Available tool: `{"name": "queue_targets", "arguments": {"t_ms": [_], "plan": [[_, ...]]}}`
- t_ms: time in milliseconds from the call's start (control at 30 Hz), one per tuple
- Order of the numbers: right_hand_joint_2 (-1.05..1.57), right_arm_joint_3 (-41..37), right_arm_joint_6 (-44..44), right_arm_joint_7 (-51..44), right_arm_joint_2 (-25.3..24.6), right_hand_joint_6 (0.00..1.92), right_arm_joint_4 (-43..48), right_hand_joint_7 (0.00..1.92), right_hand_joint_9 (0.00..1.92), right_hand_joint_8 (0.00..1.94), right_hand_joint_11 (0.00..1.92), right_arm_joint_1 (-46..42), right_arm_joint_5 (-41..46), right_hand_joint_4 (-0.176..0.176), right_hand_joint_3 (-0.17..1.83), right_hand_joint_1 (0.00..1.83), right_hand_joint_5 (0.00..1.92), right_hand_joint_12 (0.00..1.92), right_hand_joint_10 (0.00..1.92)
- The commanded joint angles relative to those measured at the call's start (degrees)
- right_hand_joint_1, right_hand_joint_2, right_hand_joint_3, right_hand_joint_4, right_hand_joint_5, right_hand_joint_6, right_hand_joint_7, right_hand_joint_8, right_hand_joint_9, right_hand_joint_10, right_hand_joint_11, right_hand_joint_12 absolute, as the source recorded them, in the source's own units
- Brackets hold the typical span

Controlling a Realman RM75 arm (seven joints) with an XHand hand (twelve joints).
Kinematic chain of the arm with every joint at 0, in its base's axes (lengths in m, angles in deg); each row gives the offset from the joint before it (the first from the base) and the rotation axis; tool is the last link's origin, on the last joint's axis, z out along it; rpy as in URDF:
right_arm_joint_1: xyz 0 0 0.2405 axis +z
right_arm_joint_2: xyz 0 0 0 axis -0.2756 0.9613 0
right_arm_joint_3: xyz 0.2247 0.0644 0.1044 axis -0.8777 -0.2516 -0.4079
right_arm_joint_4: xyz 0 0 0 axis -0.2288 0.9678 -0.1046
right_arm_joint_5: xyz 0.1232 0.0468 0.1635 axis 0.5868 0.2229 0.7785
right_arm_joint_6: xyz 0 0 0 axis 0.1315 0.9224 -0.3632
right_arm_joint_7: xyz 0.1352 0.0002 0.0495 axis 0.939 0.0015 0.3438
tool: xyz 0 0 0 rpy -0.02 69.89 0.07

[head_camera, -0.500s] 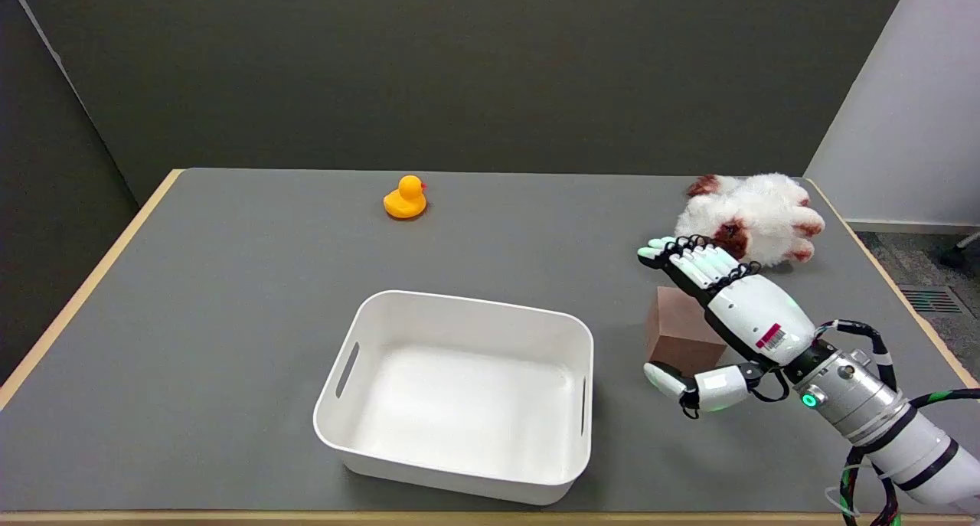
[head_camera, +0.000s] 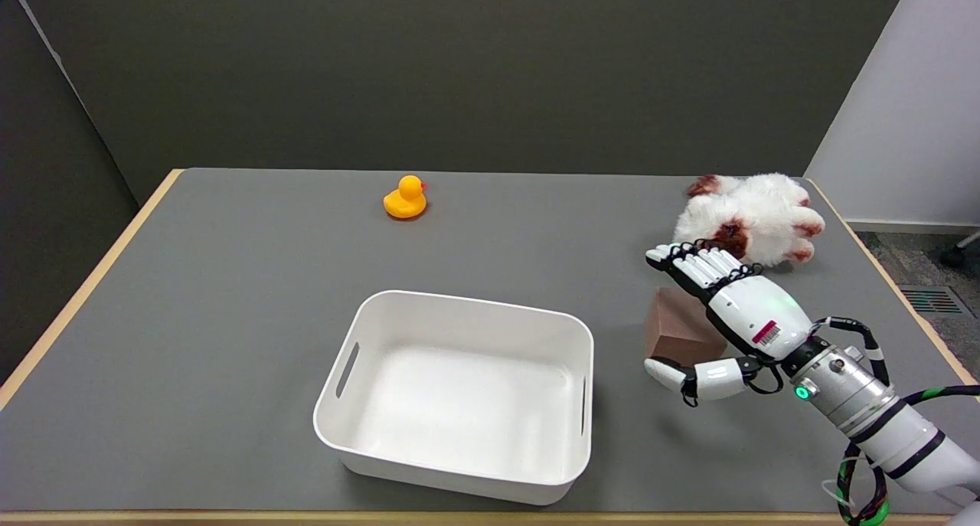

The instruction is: Pick up wooden cube.

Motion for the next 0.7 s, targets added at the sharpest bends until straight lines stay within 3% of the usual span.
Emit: {"name": "queue_targets", "arguments": {"t_ms": [33, 433, 567, 700], "plan": [[0.55, 1.38, -1.14, -0.75, 0.13, 0.31, -4.96, 0.13, 0.00, 0.28, 0.00, 3.77, 2.09, -0.057, 0.79, 0.44, 0.11, 0.93, 0.49], [0.56, 1.71, -1.77, -0.75, 0.13, 0.33, -5.61, 0.17, 0.00, 0.30, 0.00, 4.26, 3.38, -0.061, 0.79, 0.44, 0.14, 0.98, 0.57], [0.56, 2.42, -1.22, -0.83, 0.21, 0.42, -5.92, 0.29, 0.13, 0.46, 0.00, 4.96, 3.30, -0.085, 0.90, 0.41, 0.16, 1.14, 0.76], [0.61, 2.74, -1.14, -0.83, 0.21, 0.44, -5.93, 0.44, 0.27, 0.53, 0.14, 5.36, 2.90, -0.110, 0.82, 0.54, 0.23, 1.36, 0.94]]}}
